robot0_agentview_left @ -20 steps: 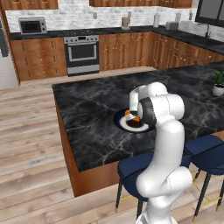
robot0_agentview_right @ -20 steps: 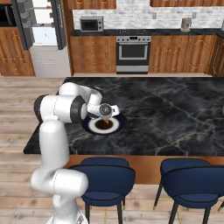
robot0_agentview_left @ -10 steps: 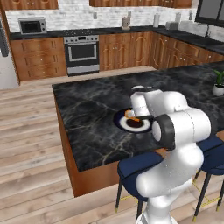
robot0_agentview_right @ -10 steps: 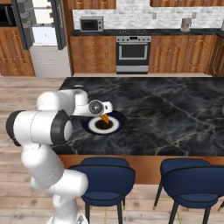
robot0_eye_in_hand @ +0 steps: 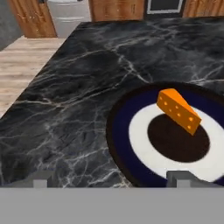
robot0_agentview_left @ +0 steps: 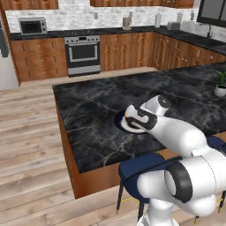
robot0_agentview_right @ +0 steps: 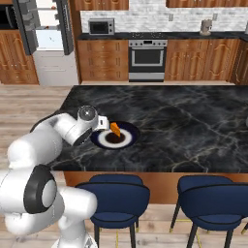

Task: Take the cheese, chicken drumstick, and squash from the fridge and place them on the plate on the dining counter to create an appetizer plate.

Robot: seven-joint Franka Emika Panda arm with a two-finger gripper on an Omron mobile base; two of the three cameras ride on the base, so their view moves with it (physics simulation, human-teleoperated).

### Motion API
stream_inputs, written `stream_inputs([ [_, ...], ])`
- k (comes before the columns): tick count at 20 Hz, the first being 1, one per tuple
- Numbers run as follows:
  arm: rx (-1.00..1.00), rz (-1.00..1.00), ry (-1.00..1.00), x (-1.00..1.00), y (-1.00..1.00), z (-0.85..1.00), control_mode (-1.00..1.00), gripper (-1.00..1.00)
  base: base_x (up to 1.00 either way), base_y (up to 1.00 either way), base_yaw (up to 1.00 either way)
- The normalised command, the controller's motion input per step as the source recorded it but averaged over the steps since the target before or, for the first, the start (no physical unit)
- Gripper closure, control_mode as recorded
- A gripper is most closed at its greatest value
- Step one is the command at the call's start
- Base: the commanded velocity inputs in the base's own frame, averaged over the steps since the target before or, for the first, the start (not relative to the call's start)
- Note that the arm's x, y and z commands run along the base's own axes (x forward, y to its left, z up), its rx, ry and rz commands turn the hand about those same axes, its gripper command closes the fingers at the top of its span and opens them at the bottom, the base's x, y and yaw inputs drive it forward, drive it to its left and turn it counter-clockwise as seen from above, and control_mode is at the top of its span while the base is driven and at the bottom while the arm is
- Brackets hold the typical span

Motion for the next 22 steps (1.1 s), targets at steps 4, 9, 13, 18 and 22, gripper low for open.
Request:
stream_inputs([
  [4, 0.12, 0.0, 0.58, -0.29, 0.22, 1.0, -1.0, -1.0, 0.0, 0.0, 0.0],
  [9, 0.02, 0.0, 0.33, -0.66, 0.03, 0.96, -1.0, -1.0, 0.0, 0.0, 0.0],
  [13, -0.06, 0.0, -0.04, -1.0, 0.0, 0.32, -1.0, -1.0, 0.0, 0.0, 0.0],
  [18, -0.19, 0.0, -0.29, -0.98, 0.07, 0.03, -1.0, -1.0, 0.0, 0.0, 0.0],
  [22, -0.07, 0.0, -0.12, -0.28, 0.04, 0.0, 1.0, -1.0, -0.18, 0.12, 0.0],
])
